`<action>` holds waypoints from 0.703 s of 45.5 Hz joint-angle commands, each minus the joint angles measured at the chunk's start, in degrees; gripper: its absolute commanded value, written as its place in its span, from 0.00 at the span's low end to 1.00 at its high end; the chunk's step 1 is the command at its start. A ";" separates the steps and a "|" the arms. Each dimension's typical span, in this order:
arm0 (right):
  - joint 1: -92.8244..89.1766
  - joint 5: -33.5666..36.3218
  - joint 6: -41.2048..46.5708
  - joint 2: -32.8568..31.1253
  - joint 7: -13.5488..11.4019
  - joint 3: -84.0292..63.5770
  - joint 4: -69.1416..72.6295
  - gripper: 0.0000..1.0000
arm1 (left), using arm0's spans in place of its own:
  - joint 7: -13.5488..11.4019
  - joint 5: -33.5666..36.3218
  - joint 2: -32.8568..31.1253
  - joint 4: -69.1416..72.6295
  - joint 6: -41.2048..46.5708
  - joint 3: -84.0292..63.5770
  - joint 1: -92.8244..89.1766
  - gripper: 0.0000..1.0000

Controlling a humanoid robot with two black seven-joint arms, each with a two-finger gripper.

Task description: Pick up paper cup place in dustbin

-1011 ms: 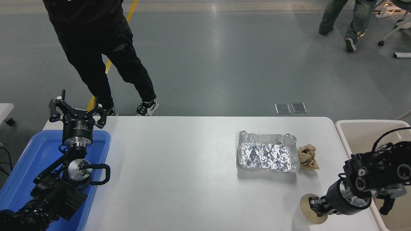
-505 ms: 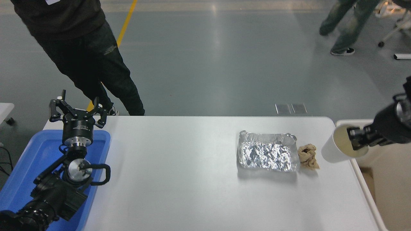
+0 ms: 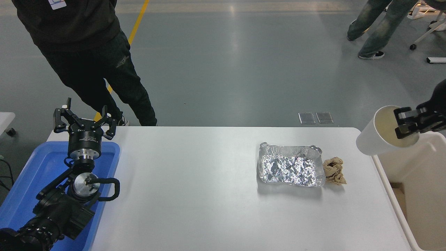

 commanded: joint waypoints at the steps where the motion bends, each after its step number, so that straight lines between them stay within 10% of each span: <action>1: -5.14 -11.95 -0.58 -5.05 0.04 -2.83 -6.44 0.00 | 0.00 0.00 0.00 0.00 0.01 0.00 0.00 0.99; 14: -31.58 -25.95 -9.35 -21.14 0.04 7.53 -30.52 0.00 | 0.00 0.00 0.00 0.00 0.01 0.00 0.00 0.99; 32: -87.75 -13.30 -31.86 -13.34 -0.05 39.78 -59.62 0.00 | 0.00 0.00 0.00 0.00 0.01 0.00 -0.09 0.99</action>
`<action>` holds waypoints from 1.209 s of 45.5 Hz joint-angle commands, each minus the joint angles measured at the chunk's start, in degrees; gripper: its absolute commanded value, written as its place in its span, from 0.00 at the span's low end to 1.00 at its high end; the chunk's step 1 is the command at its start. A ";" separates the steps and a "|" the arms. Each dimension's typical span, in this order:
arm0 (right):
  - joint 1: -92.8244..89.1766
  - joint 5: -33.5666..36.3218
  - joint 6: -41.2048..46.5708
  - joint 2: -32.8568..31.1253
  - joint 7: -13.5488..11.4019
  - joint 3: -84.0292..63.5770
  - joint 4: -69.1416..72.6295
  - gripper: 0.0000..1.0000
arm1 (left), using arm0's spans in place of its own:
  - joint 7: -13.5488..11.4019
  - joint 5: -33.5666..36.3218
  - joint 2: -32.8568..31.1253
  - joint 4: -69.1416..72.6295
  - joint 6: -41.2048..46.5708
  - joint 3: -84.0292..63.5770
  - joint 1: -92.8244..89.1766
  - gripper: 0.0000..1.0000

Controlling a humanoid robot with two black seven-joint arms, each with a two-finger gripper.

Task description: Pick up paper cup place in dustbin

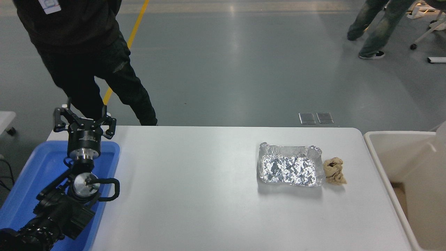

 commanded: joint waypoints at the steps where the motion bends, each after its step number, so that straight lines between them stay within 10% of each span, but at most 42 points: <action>1: -32.94 7.27 -10.91 5.61 -0.02 19.93 -18.86 0.00 | -0.01 0.01 0.00 0.00 -0.01 0.00 -0.04 0.99; 14: -51.68 22.74 -17.77 20.82 -0.02 25.13 -35.39 0.00 | -0.01 0.01 0.00 0.00 -0.01 0.00 -0.04 0.99; 33: -55.55 22.92 -20.58 25.13 -0.02 25.22 -35.75 0.00 | -0.01 0.01 0.00 0.00 -0.01 0.00 -0.04 0.99; 35: -55.55 22.92 -20.85 25.22 -0.02 25.22 -35.66 0.23 | -0.01 0.01 0.00 0.00 -0.01 0.00 -0.04 0.99; 38: -55.03 23.01 -21.11 25.22 -0.02 25.22 -35.40 1.00 | -0.01 0.01 0.00 0.00 -0.01 0.00 -0.04 0.99; 55: -42.12 21.87 -18.39 15.66 -0.46 22.85 -24.52 1.00 | 0.08 0.10 0.00 0.00 -0.10 0.00 -0.04 0.99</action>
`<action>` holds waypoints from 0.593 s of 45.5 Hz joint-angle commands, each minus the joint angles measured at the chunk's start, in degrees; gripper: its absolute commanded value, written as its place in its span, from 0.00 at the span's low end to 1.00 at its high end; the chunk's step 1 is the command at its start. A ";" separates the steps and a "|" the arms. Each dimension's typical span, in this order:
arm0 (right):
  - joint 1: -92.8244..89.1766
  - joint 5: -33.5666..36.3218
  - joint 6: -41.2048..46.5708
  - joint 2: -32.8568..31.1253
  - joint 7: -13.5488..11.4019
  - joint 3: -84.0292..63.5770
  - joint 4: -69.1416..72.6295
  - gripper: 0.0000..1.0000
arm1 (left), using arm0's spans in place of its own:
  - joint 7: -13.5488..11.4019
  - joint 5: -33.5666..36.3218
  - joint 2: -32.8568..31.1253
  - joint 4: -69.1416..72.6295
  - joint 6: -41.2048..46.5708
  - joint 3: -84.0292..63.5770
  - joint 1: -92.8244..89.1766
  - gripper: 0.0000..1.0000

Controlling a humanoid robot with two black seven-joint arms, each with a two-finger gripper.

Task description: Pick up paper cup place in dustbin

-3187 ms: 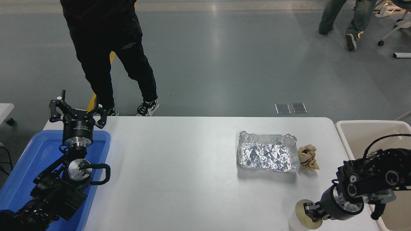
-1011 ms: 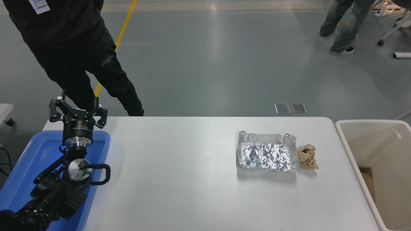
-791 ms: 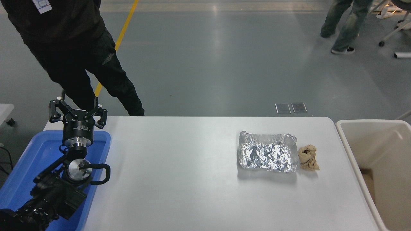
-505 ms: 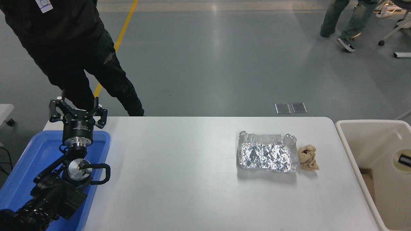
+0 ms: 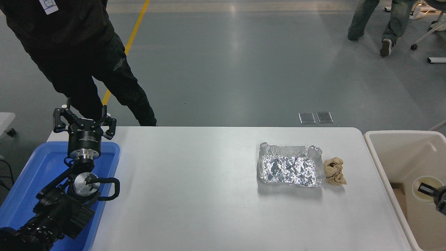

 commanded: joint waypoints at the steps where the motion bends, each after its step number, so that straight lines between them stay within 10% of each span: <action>1: 11.08 -0.80 1.52 -8.83 -0.19 -2.41 9.88 1.00 | 0.01 0.16 -0.01 0.00 -0.08 0.00 0.00 0.99; 13: 45.70 -6.69 10.55 -19.92 -0.28 -20.07 38.53 1.00 | 0.10 0.16 -0.01 0.00 -0.08 0.00 0.00 0.99; 27: 75.60 -0.64 26.65 -7.19 -0.28 -32.47 59.11 1.00 | 0.10 0.16 0.08 0.00 0.01 0.00 0.00 0.99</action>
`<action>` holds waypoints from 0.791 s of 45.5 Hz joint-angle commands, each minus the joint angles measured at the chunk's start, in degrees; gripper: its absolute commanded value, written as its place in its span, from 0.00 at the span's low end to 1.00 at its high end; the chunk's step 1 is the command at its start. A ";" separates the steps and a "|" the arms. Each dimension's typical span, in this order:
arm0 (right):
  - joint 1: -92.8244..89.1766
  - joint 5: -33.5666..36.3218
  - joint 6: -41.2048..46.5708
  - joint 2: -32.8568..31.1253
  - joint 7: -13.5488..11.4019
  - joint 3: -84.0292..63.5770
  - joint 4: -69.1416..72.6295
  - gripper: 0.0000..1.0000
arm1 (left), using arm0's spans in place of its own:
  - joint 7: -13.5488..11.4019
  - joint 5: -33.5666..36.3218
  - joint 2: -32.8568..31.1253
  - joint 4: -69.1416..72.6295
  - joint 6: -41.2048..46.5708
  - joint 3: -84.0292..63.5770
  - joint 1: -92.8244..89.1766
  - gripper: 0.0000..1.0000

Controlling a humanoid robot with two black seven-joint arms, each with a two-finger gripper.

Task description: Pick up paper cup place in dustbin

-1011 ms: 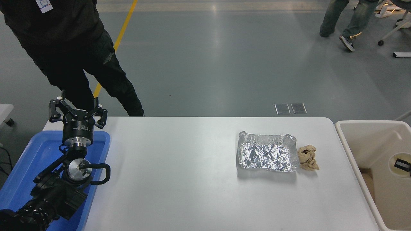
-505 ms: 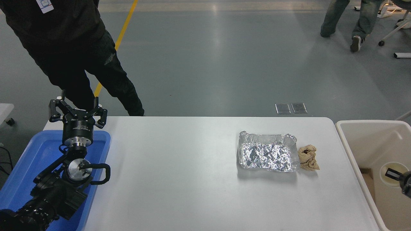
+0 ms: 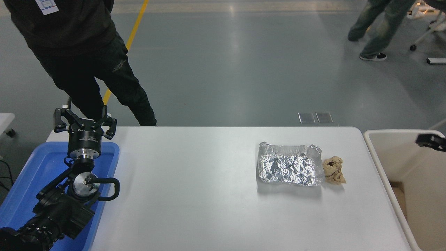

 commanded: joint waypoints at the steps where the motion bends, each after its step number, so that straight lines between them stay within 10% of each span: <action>1: 23.40 5.47 10.99 8.86 0.10 -10.37 15.60 1.00 | -0.01 -0.09 0.06 0.01 0.09 0.00 0.00 0.99; 23: 33.69 25.95 21.71 33.22 0.46 -8.26 17.63 1.00 | -0.10 -0.27 -0.03 0.01 0.18 0.00 0.09 0.99; 36: 40.98 29.83 25.58 33.58 0.46 -9.23 25.80 1.00 | -0.19 -0.27 -0.03 0.01 0.18 -0.09 0.09 0.99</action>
